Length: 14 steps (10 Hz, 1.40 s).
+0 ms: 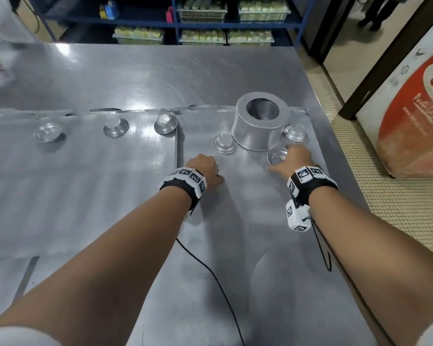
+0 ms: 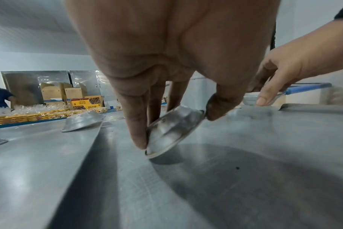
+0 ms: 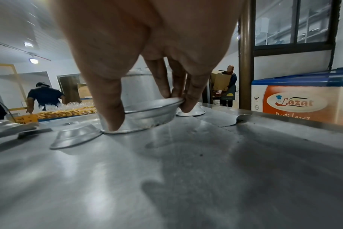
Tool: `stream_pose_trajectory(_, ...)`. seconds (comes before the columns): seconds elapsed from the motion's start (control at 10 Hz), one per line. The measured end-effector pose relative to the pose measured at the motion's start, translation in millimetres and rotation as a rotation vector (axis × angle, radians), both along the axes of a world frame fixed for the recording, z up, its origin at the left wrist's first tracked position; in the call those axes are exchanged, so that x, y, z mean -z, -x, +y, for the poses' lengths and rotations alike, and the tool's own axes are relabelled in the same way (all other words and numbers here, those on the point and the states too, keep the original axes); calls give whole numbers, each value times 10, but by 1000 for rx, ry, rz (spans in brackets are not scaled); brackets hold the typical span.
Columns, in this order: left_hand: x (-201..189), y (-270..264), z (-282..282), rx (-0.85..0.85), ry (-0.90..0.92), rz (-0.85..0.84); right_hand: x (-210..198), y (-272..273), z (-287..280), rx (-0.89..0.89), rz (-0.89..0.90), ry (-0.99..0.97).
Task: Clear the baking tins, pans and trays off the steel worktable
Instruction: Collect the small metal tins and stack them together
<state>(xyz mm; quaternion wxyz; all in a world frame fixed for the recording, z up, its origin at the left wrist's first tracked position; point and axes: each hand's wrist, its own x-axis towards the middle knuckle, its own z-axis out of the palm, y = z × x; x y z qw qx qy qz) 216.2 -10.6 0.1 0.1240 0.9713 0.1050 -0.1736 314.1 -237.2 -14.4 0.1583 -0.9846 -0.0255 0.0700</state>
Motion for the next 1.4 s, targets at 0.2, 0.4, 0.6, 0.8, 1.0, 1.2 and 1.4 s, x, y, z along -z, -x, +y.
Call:
stream_pose_trajectory(0.2,-151,372,15,-22,213,-193,-160,577,65,-1,-51,-103)
stream_pose_trajectory(0.4,-337,839,4,-123,453,-248,-372,1277,137,-74,-90,-218)
stream_pose_trajectory(0.6,-251,1356,-30,-236,678,-282,-608,2043,238,-149,-110,-305)
stream_pose_trajectory(0.8,-94,1975,-96,-321,1056,-219,-754,2736,379,-256,-102,-330)
stream_pose_trajectory(1.0,-46,2540,-214,-586,1406,-138,-754,3250,444,-360,-23,-313)
stream_pose_trajectory(1.2,34,2781,-168,-544,1489,-133,-680,3533,541,-411,-14,-326)
stream_pose_trajectory(1.4,80,2909,-110,-491,1438,-158,-627,3698,619,-422,-16,-314)
